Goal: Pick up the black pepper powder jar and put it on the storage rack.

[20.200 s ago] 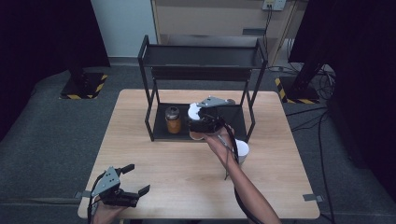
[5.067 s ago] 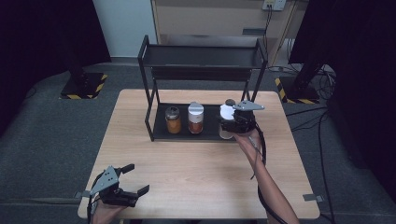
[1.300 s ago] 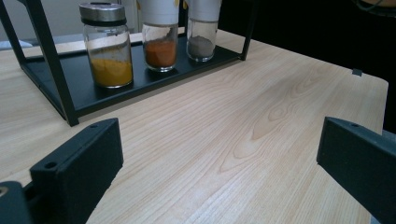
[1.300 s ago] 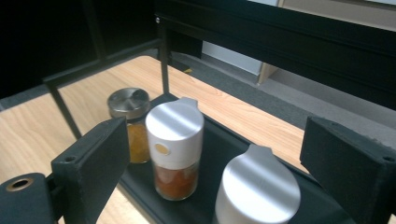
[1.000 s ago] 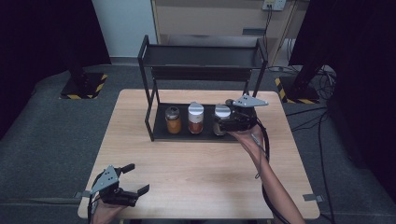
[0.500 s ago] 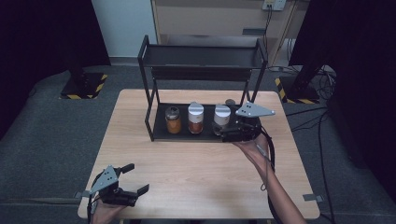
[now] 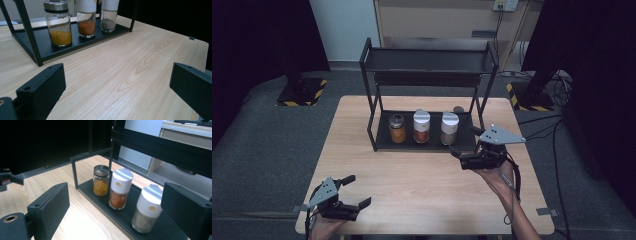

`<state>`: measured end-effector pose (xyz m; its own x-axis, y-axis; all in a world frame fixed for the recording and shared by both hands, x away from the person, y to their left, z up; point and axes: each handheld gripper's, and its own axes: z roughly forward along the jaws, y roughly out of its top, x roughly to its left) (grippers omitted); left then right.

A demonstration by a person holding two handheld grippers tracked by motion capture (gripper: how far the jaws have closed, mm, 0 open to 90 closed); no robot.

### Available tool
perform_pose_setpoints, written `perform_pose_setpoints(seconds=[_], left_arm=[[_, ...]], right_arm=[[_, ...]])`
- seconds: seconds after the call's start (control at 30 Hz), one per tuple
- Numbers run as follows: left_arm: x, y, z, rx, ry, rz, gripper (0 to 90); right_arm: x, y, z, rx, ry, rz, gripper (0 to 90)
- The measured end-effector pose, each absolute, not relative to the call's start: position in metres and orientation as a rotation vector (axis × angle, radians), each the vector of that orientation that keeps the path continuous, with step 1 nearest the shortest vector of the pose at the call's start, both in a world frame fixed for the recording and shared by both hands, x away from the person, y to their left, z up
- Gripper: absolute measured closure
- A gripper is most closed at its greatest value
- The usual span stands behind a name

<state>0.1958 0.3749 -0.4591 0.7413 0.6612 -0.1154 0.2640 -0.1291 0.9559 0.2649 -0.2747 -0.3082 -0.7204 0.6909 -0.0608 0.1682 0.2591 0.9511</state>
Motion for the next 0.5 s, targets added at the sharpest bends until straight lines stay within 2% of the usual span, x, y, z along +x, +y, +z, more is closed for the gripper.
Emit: perform_pose_setpoints(seconds=[0.5], left_arm=[[0.195,0.376,-0.46,1.702,0.748,0.409,0.0]], right_arm=[[0.222,-0.313,-0.341,0.862,2.022,1.474,8.5]])
